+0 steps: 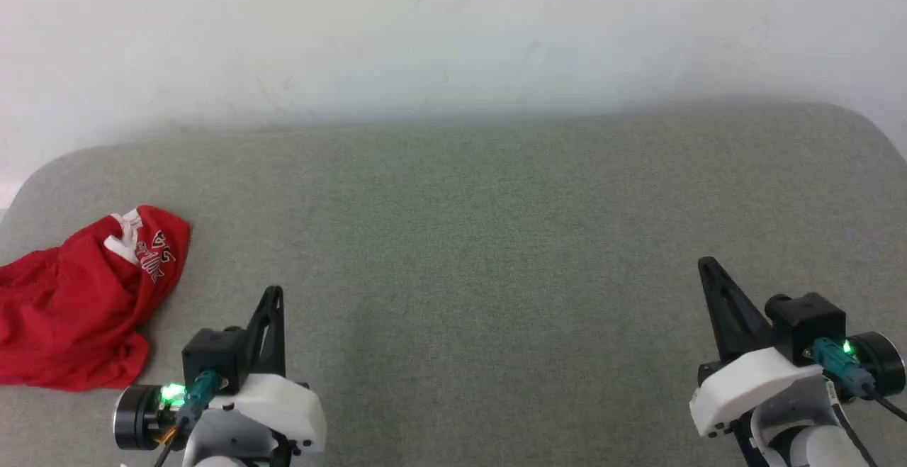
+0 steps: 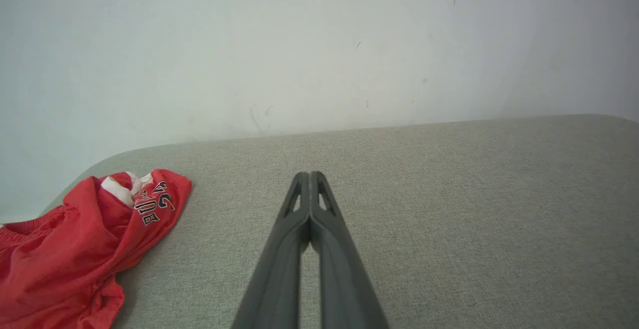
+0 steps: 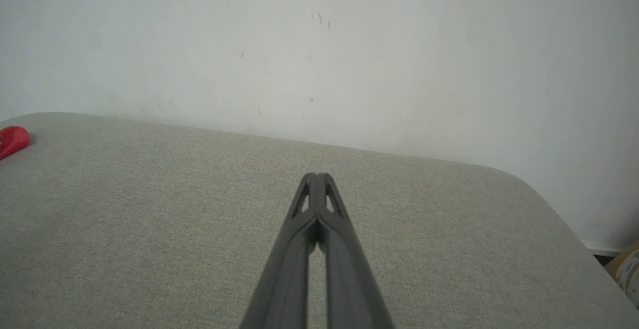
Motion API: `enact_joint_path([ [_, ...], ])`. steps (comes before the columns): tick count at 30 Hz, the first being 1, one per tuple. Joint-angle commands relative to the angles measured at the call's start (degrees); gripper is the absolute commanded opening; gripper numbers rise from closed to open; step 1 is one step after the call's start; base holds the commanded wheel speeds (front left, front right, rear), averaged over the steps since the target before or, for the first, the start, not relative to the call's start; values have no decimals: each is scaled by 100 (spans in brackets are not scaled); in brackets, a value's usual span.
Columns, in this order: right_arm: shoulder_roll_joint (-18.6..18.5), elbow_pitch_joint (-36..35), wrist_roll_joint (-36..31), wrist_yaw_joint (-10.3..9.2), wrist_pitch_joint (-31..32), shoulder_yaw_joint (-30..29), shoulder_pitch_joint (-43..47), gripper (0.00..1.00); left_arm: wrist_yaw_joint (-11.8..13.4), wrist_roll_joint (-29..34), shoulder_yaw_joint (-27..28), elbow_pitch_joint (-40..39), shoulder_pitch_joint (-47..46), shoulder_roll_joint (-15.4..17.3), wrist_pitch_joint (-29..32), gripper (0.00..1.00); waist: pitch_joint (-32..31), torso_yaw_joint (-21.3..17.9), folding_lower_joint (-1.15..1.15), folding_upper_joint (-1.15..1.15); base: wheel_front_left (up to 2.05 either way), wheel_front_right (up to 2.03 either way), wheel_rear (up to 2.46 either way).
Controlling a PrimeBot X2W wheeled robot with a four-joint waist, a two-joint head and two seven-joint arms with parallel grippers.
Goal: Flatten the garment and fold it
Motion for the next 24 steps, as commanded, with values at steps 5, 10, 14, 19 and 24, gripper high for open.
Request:
enact_joint_path([
  [5,24,-39,-35,-12,3,-2,65,0,-47,38,24,-31,-72,-29,-1,0,0,0,0,0,0,0,0],
  [10,24,-39,-35,-12,3,-2,65,0,-47,38,24,-31,-72,-29,-1,0,0,0,0,0,0,0,0],
  [14,24,-39,-35,-12,3,-2,65,0,-47,38,24,-31,-72,-29,-1,0,0,0,0,0,0,0,0],
  [19,24,-39,-35,-12,3,-2,65,0,-47,38,24,-31,-72,-29,-1,0,0,0,0,0,0,0,0],
  [24,24,-39,-35,-12,3,-2,65,0,-47,38,24,-31,-72,-29,-1,0,0,0,0,0,0,0,0],
])
